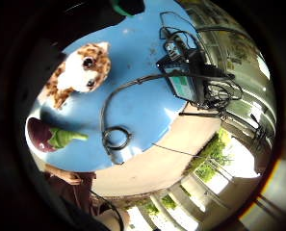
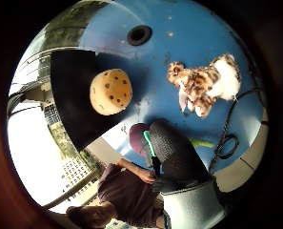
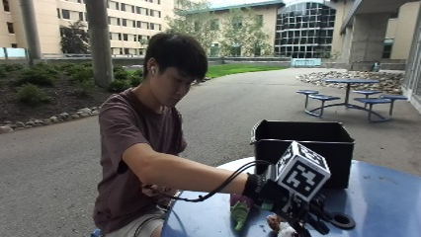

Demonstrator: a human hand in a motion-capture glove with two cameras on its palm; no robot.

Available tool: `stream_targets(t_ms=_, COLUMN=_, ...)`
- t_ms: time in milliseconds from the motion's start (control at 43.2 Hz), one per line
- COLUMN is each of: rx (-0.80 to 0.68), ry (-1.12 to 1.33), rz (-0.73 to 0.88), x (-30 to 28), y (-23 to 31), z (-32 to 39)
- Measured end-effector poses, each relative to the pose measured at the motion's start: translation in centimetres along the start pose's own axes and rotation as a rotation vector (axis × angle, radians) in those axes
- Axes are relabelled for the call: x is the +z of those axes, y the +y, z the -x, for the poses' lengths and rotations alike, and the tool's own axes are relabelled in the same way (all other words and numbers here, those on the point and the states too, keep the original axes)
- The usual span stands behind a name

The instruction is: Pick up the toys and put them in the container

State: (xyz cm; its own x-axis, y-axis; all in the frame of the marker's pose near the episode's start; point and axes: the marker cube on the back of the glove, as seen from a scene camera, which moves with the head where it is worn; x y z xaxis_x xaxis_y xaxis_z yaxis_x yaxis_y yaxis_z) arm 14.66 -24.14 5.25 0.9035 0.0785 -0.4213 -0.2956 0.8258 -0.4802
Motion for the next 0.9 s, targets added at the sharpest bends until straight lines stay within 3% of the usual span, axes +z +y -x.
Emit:
stream_targets(t_ms=139, rx=-0.061, ry=-0.049, rz=0.043, x=5.4, y=-3.0, z=-1.3)
stream_targets(t_ms=416, rx=-0.062, ry=-0.090, rz=-0.412, x=7.4, y=-3.7, z=0.8)
stream_targets(t_ms=555, rx=-0.022, ry=-0.066, rz=-0.427, x=6.9, y=-3.0, z=1.7)
stream_targets(t_ms=740, rx=-0.008, ry=-0.151, rz=-0.454, x=1.7, y=0.8, z=3.9)
stream_targets(t_ms=902, rx=-0.037, ry=-0.144, rz=-0.585, x=-9.3, y=7.8, z=8.1)
